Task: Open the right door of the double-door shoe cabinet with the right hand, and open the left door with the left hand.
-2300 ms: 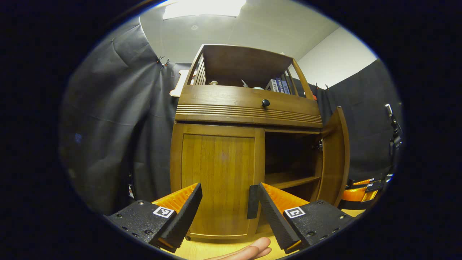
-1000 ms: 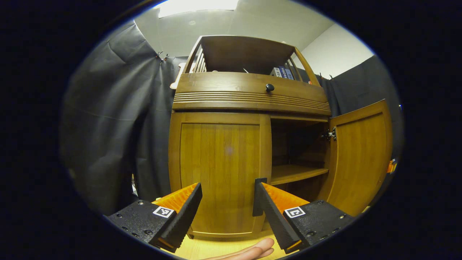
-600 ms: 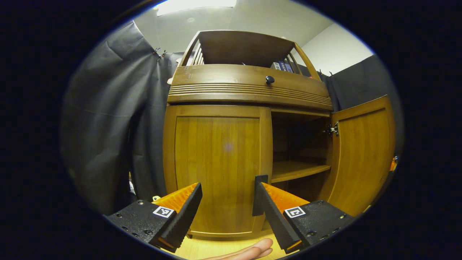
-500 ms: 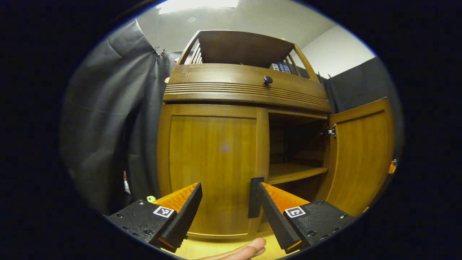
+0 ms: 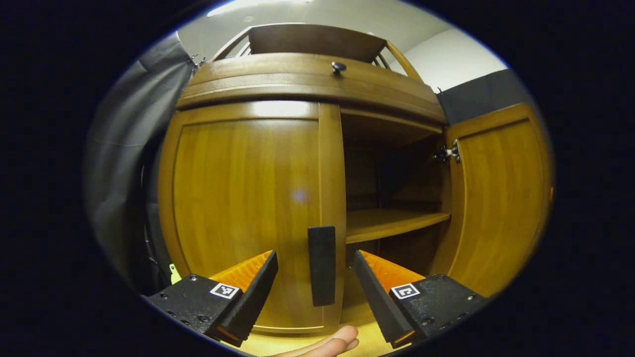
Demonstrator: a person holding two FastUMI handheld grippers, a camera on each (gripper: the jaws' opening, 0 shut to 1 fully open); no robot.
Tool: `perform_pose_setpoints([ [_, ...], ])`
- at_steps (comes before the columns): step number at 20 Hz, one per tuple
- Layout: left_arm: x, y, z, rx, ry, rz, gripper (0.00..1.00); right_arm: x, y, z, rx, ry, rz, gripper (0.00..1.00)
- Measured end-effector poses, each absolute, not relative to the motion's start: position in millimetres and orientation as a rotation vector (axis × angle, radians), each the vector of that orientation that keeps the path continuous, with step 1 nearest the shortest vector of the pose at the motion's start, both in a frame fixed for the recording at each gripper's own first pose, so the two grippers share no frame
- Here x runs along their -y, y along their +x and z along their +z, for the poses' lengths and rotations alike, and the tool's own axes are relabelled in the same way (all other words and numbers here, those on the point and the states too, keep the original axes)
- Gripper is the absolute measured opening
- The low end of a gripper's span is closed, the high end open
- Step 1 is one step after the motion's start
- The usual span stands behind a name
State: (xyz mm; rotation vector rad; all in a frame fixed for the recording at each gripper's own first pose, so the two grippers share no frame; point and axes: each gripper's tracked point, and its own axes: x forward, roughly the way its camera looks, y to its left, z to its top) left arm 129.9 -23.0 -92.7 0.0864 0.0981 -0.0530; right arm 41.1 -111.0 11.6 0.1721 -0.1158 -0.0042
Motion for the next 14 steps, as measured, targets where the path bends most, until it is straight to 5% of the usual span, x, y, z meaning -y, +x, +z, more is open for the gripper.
perform_pose_setpoints([
  [5, 15, 155, -113, -0.102, 0.051, 0.024, 0.94, 87, -3, 10, 0.181, 0.224, 0.034, 1.00],
  [8, 21, 165, -111, -0.083, 0.060, -0.009, 0.34, 72, -26, -10, 0.162, 0.142, 0.025, 1.00],
  [14, 21, 148, -104, -0.089, 0.039, -0.044, 0.31, 55, -67, -37, 0.131, 0.035, -0.033, 0.99],
])
